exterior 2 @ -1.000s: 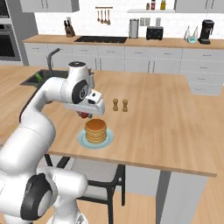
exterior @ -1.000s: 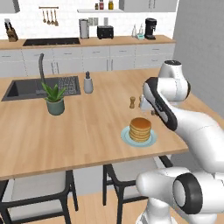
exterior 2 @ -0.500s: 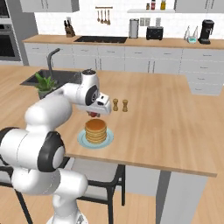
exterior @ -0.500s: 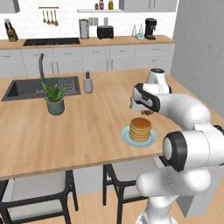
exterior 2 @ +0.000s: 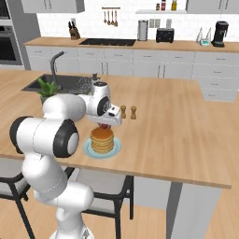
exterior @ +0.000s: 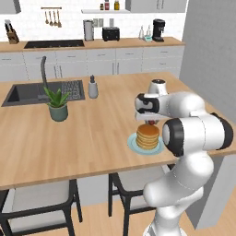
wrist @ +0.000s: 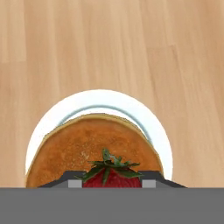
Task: Take the strawberry from the fridge and place it on top of the pancake, located on the dining counter.
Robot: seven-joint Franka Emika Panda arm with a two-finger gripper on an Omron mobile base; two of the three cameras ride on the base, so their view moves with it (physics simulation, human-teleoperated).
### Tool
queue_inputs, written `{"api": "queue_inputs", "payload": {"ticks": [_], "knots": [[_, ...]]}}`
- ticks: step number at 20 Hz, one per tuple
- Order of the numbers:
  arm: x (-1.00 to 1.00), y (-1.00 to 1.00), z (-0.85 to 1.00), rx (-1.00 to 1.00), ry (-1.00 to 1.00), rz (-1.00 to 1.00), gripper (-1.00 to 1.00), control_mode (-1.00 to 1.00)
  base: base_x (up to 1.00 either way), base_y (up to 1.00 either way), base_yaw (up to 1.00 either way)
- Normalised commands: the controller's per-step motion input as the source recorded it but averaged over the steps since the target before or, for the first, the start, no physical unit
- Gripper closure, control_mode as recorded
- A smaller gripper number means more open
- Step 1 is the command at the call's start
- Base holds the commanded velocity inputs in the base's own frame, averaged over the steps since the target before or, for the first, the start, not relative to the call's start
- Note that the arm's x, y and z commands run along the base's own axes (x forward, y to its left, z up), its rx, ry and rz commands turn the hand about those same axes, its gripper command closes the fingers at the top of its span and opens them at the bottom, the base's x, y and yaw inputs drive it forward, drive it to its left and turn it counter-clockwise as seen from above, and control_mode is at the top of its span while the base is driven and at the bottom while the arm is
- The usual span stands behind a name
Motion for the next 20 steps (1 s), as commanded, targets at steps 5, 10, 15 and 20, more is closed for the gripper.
{"api": "queue_inputs", "payload": {"ticks": [5, 10, 15, 20], "knots": [[-0.44, -0.03, 0.00, 0.00, 0.00, 0.00, 1.00, -1.00, 0.00, 0.00, 0.00], [0.01, 0.00, -0.24, 0.00, 0.02, 0.00, 1.00, -1.00, 0.00, 0.00, 0.00], [0.08, 0.04, -0.22, 0.00, 0.00, 0.00, 1.00, -1.00, 0.00, 0.00, 0.00], [-0.01, 0.03, -0.10, -0.01, 0.00, 0.00, 1.00, -1.00, 0.00, 0.00, 0.00]]}}
